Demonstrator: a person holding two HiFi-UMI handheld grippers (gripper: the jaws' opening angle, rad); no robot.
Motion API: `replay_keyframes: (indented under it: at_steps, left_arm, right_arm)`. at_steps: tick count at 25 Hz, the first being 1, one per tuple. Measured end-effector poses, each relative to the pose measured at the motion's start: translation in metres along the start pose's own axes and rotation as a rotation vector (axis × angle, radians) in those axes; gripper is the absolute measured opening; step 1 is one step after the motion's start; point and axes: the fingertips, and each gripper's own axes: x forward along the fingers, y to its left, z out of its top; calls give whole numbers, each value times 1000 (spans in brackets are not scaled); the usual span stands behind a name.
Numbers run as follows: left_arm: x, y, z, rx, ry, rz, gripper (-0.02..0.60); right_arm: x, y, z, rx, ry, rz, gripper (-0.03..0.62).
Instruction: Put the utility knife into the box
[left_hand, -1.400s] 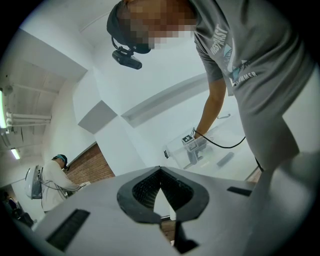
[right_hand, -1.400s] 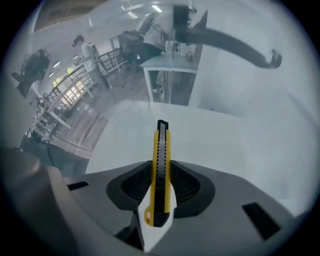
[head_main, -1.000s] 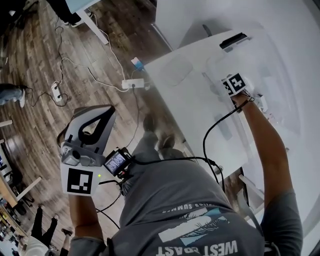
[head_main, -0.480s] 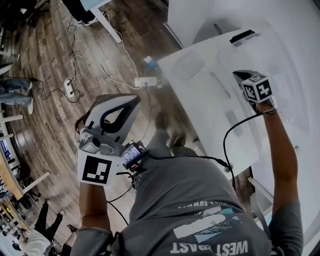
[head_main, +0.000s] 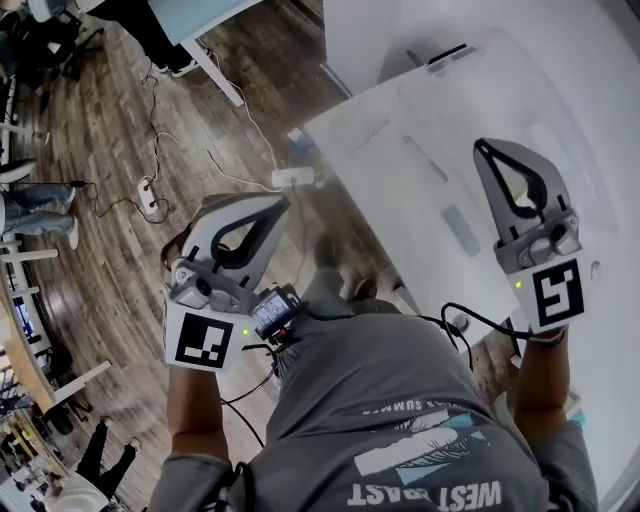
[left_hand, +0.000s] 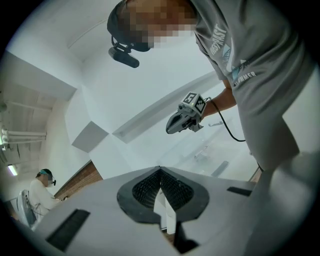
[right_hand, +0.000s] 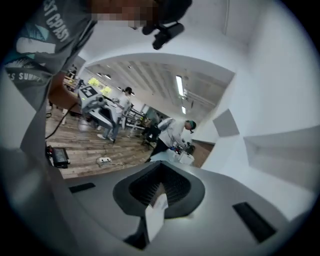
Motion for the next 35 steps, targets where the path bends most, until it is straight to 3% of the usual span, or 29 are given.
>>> replay_keyframes:
  at_steps: [7, 14, 28, 35]
  left_arm:
    - [-9, -37, 41, 46, -24, -7, 11]
    - [-22, -80, 65, 75, -13, -16, 11]
    - [-82, -118, 85, 92, 10, 0, 11]
    - [-168, -136, 74, 82, 0, 16, 11]
  right_arm:
    - [-39, 114, 10, -98, -24, 234, 11]
    - [-70, 173, 20, -240, -73, 354, 9]
    - [-104, 217, 47, -205, -92, 342, 9]
    - [-117, 279, 70, -191, -37, 318, 9]
